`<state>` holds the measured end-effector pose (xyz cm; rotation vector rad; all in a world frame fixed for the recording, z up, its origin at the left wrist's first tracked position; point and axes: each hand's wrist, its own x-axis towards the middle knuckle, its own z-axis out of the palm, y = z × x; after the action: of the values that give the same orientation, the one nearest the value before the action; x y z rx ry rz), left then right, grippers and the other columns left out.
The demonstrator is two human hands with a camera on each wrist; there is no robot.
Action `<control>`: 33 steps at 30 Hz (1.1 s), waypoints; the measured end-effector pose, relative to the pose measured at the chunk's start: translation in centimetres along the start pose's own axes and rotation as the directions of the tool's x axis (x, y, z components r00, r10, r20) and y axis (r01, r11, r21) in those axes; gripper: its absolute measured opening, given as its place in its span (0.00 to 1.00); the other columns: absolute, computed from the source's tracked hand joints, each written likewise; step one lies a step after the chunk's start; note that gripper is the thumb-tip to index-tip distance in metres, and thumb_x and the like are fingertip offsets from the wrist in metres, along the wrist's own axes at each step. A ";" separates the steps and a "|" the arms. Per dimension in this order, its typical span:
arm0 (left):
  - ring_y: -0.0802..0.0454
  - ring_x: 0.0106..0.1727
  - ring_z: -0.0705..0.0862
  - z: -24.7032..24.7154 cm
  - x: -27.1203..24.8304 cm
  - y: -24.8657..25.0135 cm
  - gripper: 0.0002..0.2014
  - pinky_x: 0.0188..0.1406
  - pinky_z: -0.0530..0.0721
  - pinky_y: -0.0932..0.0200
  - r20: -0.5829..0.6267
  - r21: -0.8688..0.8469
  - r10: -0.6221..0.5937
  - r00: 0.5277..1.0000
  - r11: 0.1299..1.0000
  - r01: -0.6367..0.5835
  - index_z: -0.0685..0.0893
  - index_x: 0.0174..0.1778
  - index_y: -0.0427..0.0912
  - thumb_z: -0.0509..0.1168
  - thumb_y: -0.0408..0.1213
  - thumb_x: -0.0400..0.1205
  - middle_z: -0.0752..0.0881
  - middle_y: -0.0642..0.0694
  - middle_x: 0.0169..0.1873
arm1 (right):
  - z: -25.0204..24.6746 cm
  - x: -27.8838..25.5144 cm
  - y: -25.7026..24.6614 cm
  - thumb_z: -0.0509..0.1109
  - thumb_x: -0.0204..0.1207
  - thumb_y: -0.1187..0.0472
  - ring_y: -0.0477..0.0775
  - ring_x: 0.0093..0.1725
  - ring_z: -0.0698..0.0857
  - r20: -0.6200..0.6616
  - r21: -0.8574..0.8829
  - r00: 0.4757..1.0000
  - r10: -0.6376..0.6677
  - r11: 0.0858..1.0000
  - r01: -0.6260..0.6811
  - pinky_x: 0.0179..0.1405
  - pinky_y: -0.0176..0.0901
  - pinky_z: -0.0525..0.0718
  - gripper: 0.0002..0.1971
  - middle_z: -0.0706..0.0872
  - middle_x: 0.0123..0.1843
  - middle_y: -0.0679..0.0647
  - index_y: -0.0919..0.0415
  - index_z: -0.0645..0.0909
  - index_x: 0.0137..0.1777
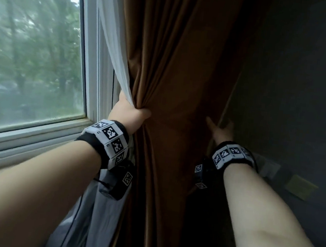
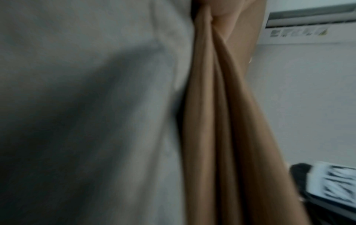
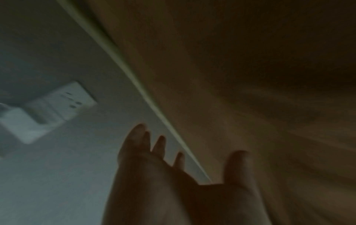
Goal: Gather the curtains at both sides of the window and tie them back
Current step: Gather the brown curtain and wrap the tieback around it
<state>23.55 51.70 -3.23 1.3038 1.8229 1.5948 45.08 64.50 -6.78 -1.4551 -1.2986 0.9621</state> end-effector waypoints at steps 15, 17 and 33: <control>0.52 0.49 0.74 0.7 1.8 -0.4 0.33 0.48 0.69 0.62 -0.120 0.016 -0.039 0.992 0.999 0.041 0.64 0.76 0.45 0.68 0.33 0.74 0.74 0.52 0.51 | 6.4 3.8 -0.2 0.66 0.78 0.52 0.61 0.72 0.74 0.378 -0.033 0.924 -0.060 0.996 0.078 0.74 0.48 0.69 0.25 0.74 0.74 0.58 0.58 0.71 0.74; 0.53 0.48 0.73 0.8 1.7 -0.5 0.33 0.48 0.68 0.63 -0.122 0.017 -0.041 0.992 0.999 0.043 0.64 0.75 0.46 0.67 0.33 0.75 0.74 0.52 0.51 | 5.0 4.5 0.4 0.71 0.75 0.55 0.60 0.66 0.80 0.250 0.008 0.966 -0.066 0.998 0.066 0.69 0.49 0.76 0.18 0.81 0.66 0.59 0.58 0.80 0.64; 0.51 0.49 0.74 0.5 1.5 -0.6 0.34 0.49 0.69 0.60 -0.091 0.024 -0.050 0.995 0.998 0.052 0.64 0.75 0.44 0.69 0.34 0.73 0.74 0.50 0.51 | 1.3 7.6 1.0 0.79 0.62 0.46 0.63 0.78 0.66 0.001 -0.005 0.999 0.044 0.999 -0.044 0.77 0.60 0.66 0.57 0.61 0.81 0.61 0.58 0.44 0.82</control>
<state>22.97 53.22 -3.52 1.2042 1.9212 1.6327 45.15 72.14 -7.82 -1.4925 -1.2755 0.9892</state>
